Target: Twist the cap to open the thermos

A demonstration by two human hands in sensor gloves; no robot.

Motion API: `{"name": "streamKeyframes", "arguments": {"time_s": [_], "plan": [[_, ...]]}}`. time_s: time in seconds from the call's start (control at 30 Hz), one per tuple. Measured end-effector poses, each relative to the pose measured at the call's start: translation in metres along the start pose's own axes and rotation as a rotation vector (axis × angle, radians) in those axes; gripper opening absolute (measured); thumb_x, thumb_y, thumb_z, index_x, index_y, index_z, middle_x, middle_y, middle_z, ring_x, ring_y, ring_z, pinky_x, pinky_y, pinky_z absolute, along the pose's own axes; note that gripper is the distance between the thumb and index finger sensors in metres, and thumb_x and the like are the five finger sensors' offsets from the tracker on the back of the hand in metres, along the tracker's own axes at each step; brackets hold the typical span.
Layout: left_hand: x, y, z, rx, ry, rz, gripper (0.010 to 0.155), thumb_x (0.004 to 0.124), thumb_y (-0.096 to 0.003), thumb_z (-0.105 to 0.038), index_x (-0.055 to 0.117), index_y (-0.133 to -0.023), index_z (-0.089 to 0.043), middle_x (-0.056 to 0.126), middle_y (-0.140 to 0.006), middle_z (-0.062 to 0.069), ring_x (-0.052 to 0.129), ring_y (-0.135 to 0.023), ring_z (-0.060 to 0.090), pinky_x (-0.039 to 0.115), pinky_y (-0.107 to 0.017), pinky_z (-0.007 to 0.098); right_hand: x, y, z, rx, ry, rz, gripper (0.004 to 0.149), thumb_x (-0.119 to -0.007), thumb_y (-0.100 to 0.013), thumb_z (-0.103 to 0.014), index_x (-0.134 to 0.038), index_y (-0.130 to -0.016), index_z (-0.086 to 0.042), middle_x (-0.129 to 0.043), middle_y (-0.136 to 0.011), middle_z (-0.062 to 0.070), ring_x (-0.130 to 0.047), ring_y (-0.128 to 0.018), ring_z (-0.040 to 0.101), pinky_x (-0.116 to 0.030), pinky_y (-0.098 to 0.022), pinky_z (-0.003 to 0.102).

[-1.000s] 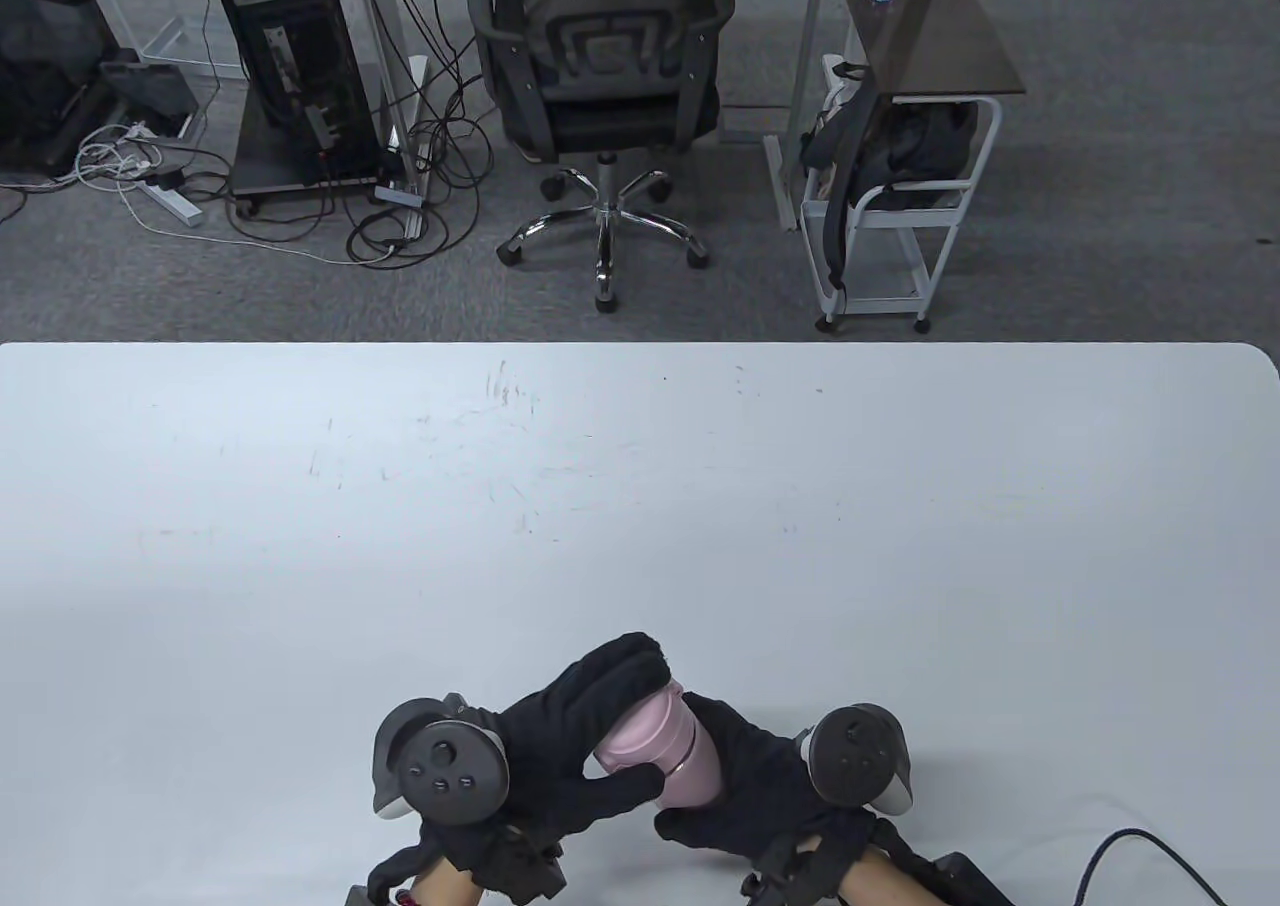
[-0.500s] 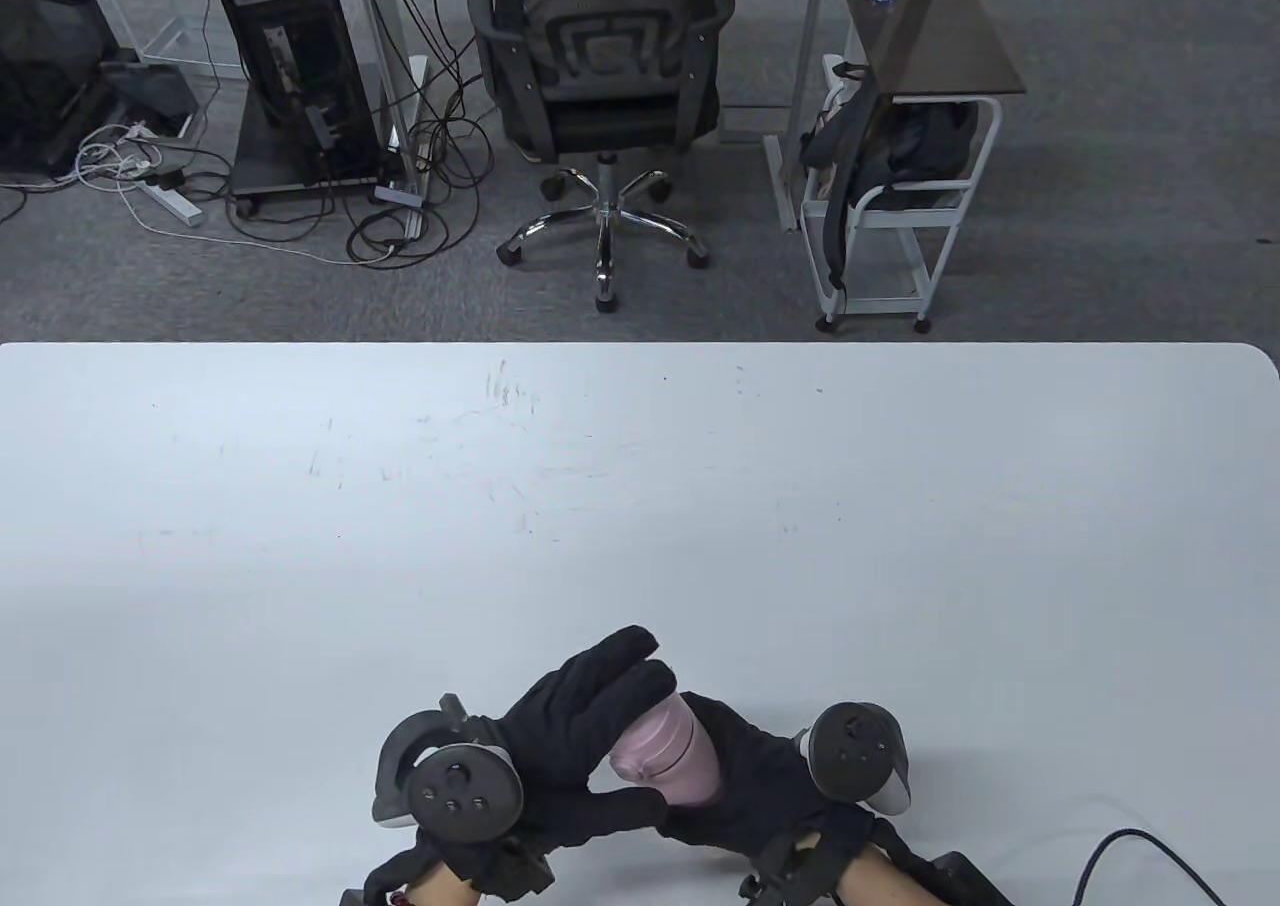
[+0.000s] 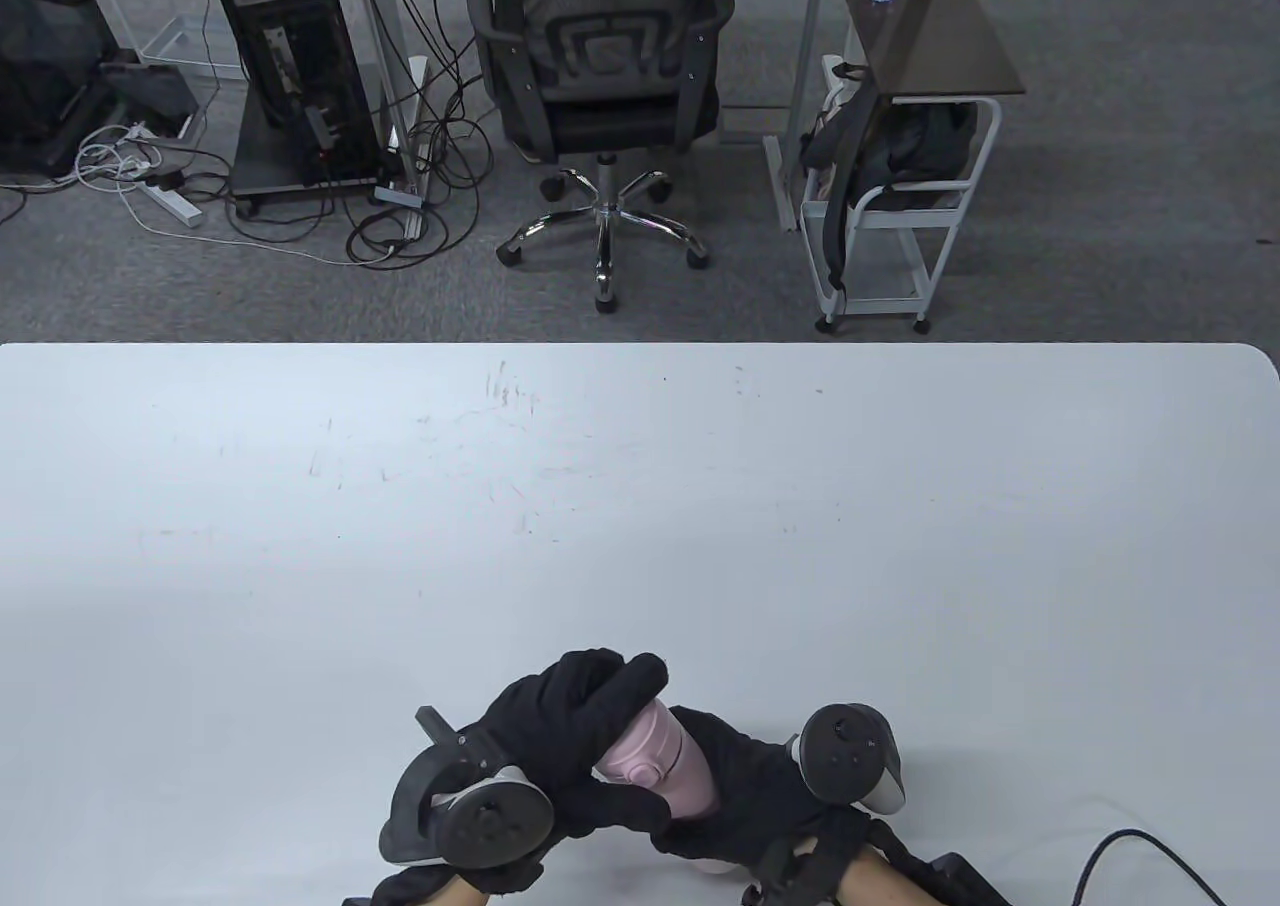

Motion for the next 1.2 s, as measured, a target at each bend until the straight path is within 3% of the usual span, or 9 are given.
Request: {"name": "streamKeyframes", "arguments": {"time_s": [0.17,0.43,0.63,0.73,0.87,0.93,1.03,1.1,1.2], "plan": [[0.003,0.0,0.009,0.088,0.099,0.135,0.087,0.076,-0.0417,-0.072,0.046,-0.115,-0.035,0.062,-0.115,0.002,0.083,-0.095,0.027,0.072,-0.072,0.057,0.0,-0.001,-0.001,0.009,0.009,-0.001,0.093,-0.083,-0.037,-0.053,-0.041,-0.097,0.004,-0.048,-0.092,0.038,-0.054,-0.078,0.063,-0.055,-0.056,0.069],[0.007,-0.001,0.012,0.145,0.283,0.192,0.082,0.083,-0.0503,-0.054,0.041,-0.116,-0.031,0.052,-0.122,0.007,0.076,-0.105,0.03,0.07,-0.074,0.06,0.0,0.0,-0.002,0.014,0.006,-0.001,0.093,-0.082,-0.037,-0.053,-0.04,-0.097,0.004,-0.048,-0.092,0.038,-0.054,-0.078,0.063,-0.055,-0.056,0.069],[0.003,-0.001,0.01,-0.001,0.14,0.058,0.084,0.085,-0.0428,-0.063,0.054,-0.112,-0.027,0.072,-0.103,0.01,0.095,-0.072,0.019,0.082,-0.058,0.045,0.003,0.001,0.001,-0.005,0.005,0.018,0.093,-0.082,-0.037,-0.053,-0.04,-0.097,0.005,-0.048,-0.092,0.038,-0.054,-0.077,0.063,-0.055,-0.056,0.069],[0.0,0.001,0.007,-0.069,-0.086,-0.019,0.093,0.063,-0.0351,-0.084,0.063,-0.107,-0.026,0.088,-0.081,0.003,0.099,-0.043,0.007,0.09,-0.039,0.037,0.003,0.0,0.0,-0.001,0.056,-0.003,0.093,-0.082,-0.037,-0.054,-0.041,-0.097,0.005,-0.048,-0.092,0.038,-0.055,-0.077,0.063,-0.056,-0.056,0.069],[-0.001,0.003,0.018,-0.079,0.094,-0.017,0.097,0.051,-0.0369,-0.084,0.063,-0.109,-0.021,0.093,-0.073,0.003,0.101,-0.036,0.011,0.089,-0.033,0.039,-0.002,0.0,0.001,-0.005,0.034,-0.022,0.093,-0.082,-0.037,-0.054,-0.041,-0.097,0.005,-0.049,-0.092,0.038,-0.055,-0.077,0.063,-0.056,-0.056,0.069],[-0.001,0.004,0.023,-0.058,0.179,-0.016,0.095,0.054,-0.0381,-0.083,0.057,-0.112,-0.024,0.088,-0.09,0.004,0.102,-0.055,0.019,0.087,-0.048,0.046,-0.001,-0.002,0.0,0.001,0.023,-0.012,0.093,-0.082,-0.037,-0.054,-0.041,-0.097,0.004,-0.048,-0.092,0.038,-0.055,-0.077,0.063,-0.056,-0.056,0.069],[0.005,0.0,0.019,0.087,0.338,0.125,0.084,0.077,-0.0465,-0.068,0.05,-0.115,-0.029,0.065,-0.117,0.008,0.087,-0.094,0.031,0.076,-0.067,0.057,0.002,0.0,0.001,-0.005,-0.003,0.009,0.093,-0.082,-0.037,-0.054,-0.041,-0.097,0.005,-0.048,-0.092,0.038,-0.055,-0.077,0.063,-0.056,-0.056,0.069],[0.008,-0.002,0.014,0.119,0.298,0.202,0.08,0.085,-0.0513,-0.051,0.043,-0.116,-0.029,0.054,-0.12,0.009,0.082,-0.099,0.028,0.075,-0.07,0.054,0.003,0.0,0.001,-0.003,-0.001,0.012,0.093,-0.082,-0.037,-0.054,-0.041,-0.097,0.005,-0.048,-0.092,0.038,-0.055,-0.077,0.063,-0.056,-0.056,0.069],[0.006,-0.003,0.014,0.097,0.242,0.195,0.08,0.087,-0.0495,-0.05,0.045,-0.114,-0.029,0.059,-0.117,0.008,0.088,-0.094,0.026,0.08,-0.068,0.047,0.003,0.0,0.002,-0.011,0.023,0.007,0.093,-0.082,-0.037,-0.054,-0.041,-0.097,0.005,-0.048,-0.092,0.038,-0.055,-0.077,0.063,-0.056,-0.056,0.069]]}}
Point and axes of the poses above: the tracker on the back of each hand, its own z axis roughly to the little-finger side, its own y axis roughly from the fingertips to the wrist, x = y × z, the point moved 3 cm from there along -y, roughly from the wrist to the fingertips
